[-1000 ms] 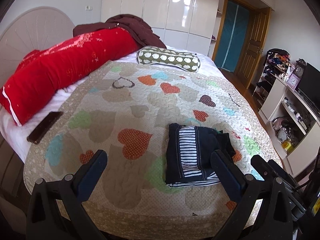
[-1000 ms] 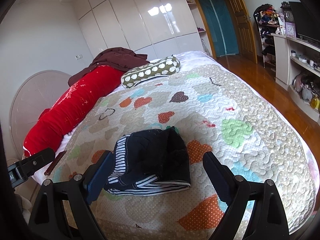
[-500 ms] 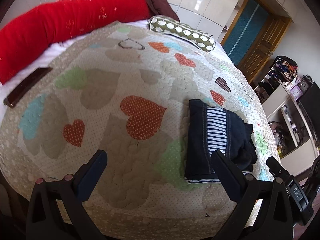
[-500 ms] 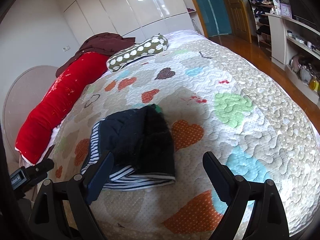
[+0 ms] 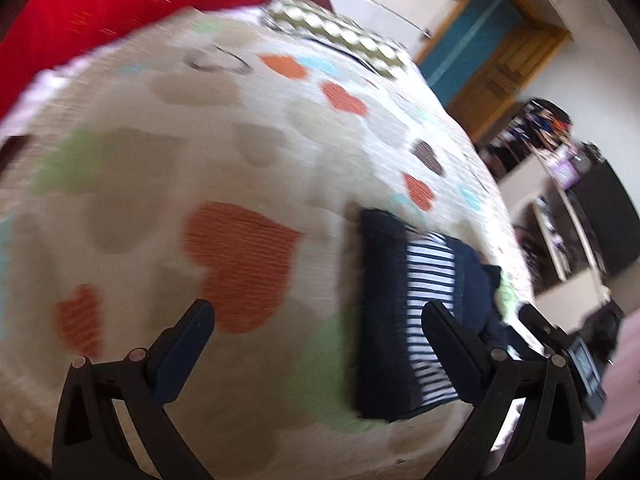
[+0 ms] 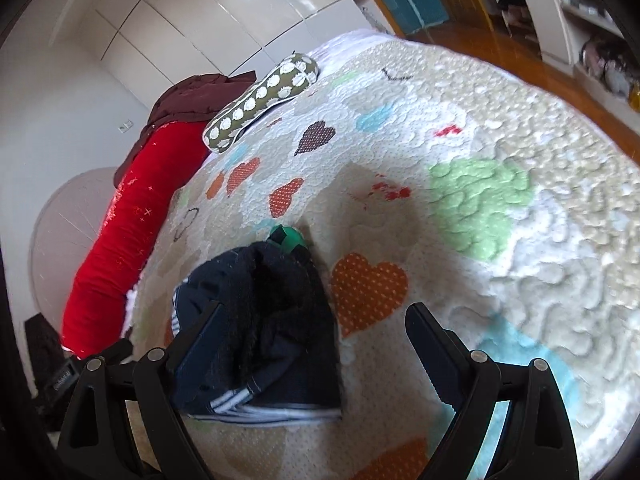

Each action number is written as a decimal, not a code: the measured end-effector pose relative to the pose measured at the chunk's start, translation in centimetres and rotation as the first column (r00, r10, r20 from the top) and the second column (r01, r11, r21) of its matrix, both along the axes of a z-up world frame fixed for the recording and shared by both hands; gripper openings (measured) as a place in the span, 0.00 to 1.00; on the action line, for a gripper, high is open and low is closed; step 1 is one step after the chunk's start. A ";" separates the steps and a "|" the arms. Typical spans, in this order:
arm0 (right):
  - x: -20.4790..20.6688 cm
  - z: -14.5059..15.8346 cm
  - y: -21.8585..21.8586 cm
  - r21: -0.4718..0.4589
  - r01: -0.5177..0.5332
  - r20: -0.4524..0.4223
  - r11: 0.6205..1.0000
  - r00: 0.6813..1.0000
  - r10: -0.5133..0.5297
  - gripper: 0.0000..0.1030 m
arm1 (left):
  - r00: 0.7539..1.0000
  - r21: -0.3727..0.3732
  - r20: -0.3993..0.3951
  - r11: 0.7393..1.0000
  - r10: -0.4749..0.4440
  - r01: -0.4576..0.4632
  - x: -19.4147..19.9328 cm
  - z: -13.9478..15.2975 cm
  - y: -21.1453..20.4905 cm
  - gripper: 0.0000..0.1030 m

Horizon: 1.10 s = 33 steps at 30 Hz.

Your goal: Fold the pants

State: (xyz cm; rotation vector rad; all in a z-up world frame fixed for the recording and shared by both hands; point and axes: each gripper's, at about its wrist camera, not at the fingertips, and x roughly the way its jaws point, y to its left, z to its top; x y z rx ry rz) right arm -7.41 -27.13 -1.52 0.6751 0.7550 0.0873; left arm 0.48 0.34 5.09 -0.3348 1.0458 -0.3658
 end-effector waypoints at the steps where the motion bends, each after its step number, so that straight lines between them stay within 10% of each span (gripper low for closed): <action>1: 0.8 -0.4 -0.1 0.023 -0.016 -0.004 1.000 1.000 0.017 0.91 | 1.000 -0.018 -0.005 1.000 -0.026 0.025 0.4 -0.3 -0.7 1.00; 8: 4.1 -2.4 1.6 0.116 -0.135 -0.003 0.984 0.991 0.136 0.67 | 0.978 -0.102 -0.037 0.974 -0.208 0.203 1.8 -3.2 -6.0 0.90; 10: 4.8 -2.9 1.7 0.195 -0.160 -0.007 0.968 0.986 0.165 0.41 | 0.969 -0.097 -0.028 0.965 -0.247 0.243 1.3 -2.8 -6.9 0.40; 23: 13.6 5.3 5.8 0.041 -0.272 0.088 0.961 0.959 0.268 0.29 | 0.984 -0.050 0.065 0.984 -0.168 0.172 8.0 3.0 -5.7 0.36; 33: 22.9 -0.2 6.4 0.033 -0.214 -0.108 0.976 0.970 0.217 0.41 | 0.998 0.087 -0.010 0.995 -0.055 0.055 15.8 -0.8 -3.6 0.42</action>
